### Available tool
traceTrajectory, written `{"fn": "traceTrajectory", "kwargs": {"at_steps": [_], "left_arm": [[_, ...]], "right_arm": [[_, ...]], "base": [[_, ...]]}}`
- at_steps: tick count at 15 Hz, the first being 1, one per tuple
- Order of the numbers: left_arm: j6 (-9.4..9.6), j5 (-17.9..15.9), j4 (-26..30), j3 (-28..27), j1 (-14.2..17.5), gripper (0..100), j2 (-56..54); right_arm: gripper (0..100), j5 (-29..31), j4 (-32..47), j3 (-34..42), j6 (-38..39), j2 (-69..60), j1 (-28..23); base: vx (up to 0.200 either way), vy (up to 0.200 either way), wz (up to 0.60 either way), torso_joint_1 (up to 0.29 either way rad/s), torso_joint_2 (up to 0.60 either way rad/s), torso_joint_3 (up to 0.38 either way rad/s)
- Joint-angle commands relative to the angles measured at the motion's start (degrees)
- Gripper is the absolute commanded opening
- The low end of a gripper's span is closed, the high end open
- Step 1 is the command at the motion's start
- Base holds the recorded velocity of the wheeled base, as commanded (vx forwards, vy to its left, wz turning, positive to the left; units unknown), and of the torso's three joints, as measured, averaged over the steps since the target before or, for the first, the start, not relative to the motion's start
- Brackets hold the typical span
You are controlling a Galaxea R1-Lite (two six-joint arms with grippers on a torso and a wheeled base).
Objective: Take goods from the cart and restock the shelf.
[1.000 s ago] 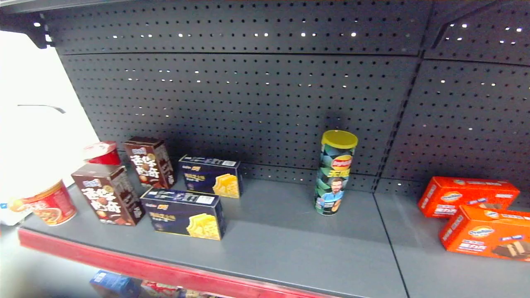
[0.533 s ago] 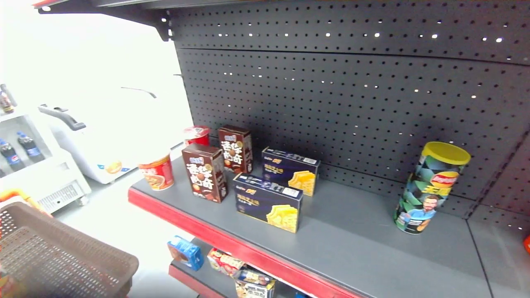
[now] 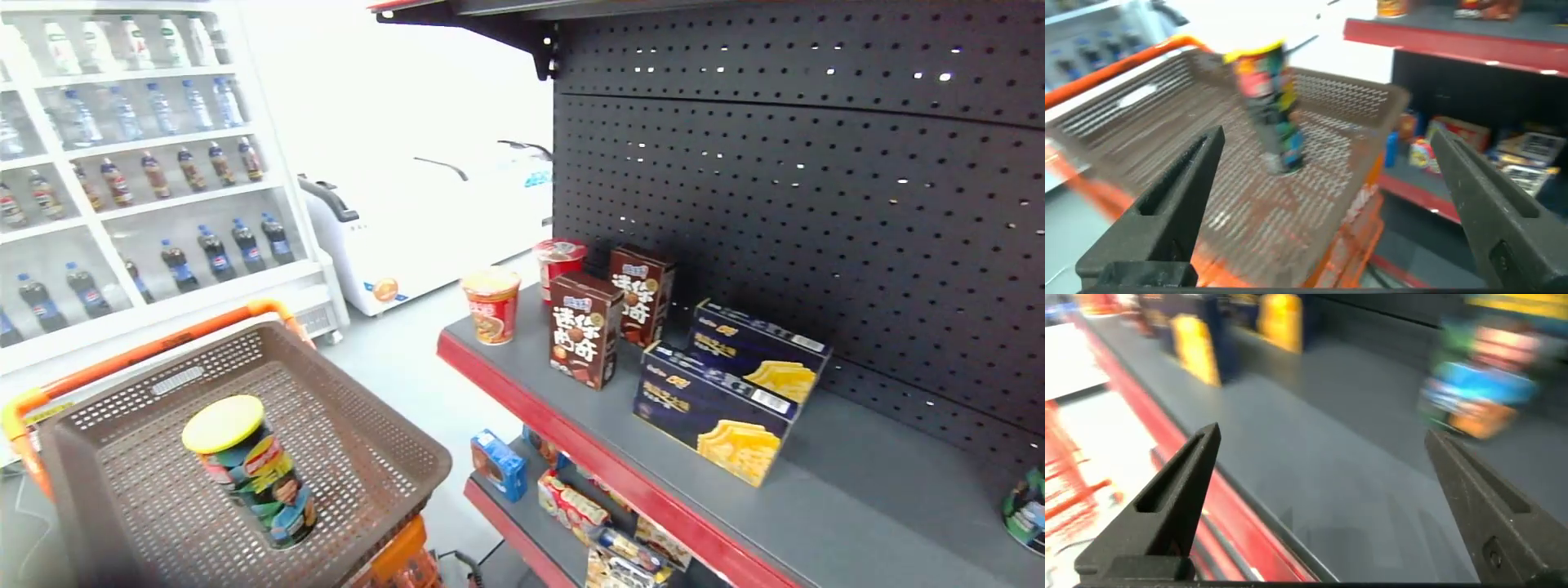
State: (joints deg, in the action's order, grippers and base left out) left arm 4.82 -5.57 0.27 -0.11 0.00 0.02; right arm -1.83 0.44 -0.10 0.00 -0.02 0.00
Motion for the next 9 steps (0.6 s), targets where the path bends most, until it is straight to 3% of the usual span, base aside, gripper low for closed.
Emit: {"fn": "traceTrajectory", "kwargs": {"at_steps": [1,3,5,6,7,9], "left_arm": [[0.02,-0.1,0.0,0.0,0.0,100,0.0],[-0.33,-0.1,0.0,0.0,0.0,100,0.0],[0.63,4.3,0.2,-2.0,0.1,100,0.0],[2.66,4.3,0.6,-6.1,-0.3,100,1.9],[4.24,4.3,4.7,-17.1,-0.1,100,13.3],[4.24,4.3,6.0,-27.1,-0.2,100,27.4]], "right_arm": [[100,0.0,0.0,0.0,0.0,0.0,0.0],[100,0.0,0.0,0.0,0.0,0.0,0.0],[100,0.0,0.0,0.0,0.0,0.0,0.0],[100,0.0,0.0,0.0,0.0,0.0,0.0],[100,0.1,0.0,0.0,0.0,0.0,0.0],[100,0.0,0.0,0.0,0.0,0.0,0.0]], "base": [[0.000,0.000,0.60,0.002,0.01,-0.002],[0.000,0.000,0.30,0.001,0.00,0.001],[0.000,0.000,0.00,0.000,0.00,0.000],[0.000,0.000,0.00,0.000,0.00,0.000],[0.000,0.000,0.00,0.000,0.00,0.000],[0.000,0.000,0.00,0.000,0.00,0.000]]}}
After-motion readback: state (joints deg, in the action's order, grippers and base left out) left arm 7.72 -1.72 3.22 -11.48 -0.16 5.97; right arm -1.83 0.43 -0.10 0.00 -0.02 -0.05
